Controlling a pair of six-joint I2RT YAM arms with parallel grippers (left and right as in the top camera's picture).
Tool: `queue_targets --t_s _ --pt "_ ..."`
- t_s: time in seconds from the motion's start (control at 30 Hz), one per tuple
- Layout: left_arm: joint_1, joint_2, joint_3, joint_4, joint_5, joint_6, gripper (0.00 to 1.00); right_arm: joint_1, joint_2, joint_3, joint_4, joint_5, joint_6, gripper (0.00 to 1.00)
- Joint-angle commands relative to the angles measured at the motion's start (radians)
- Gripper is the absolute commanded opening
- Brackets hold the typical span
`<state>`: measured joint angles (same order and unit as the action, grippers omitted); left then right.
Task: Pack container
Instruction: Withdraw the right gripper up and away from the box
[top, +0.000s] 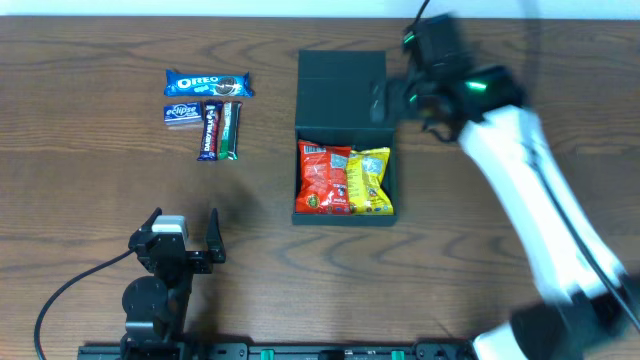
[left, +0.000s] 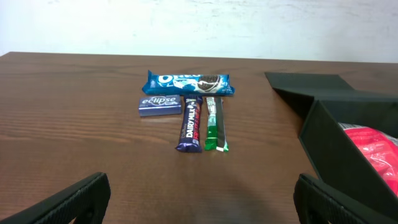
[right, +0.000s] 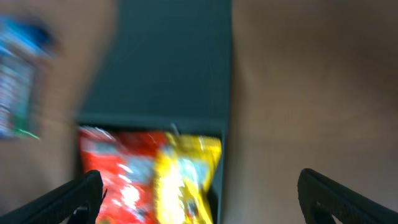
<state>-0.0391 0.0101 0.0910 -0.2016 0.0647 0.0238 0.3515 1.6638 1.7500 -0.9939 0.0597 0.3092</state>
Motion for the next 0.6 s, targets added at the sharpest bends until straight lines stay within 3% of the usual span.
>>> queue_targets --t_s 0.0,0.4,0.47,0.57 --pt "0.006 -0.006 -0.027 -0.011 0.003 0.006 0.96 -0.006 -0.113 0.046 0.003 0.002 -0.138 0.99" --pt "0.006 -0.006 -0.027 -0.010 0.014 -0.008 0.96 -0.004 -0.169 0.044 -0.017 -0.011 -0.201 0.99" --pt "0.006 -0.006 -0.027 -0.008 0.075 -0.104 0.95 -0.004 -0.169 0.044 -0.031 -0.054 -0.248 0.99" --pt "0.006 -0.006 -0.027 -0.005 0.168 -0.376 0.95 -0.004 -0.167 0.044 -0.079 -0.214 -0.357 0.99"
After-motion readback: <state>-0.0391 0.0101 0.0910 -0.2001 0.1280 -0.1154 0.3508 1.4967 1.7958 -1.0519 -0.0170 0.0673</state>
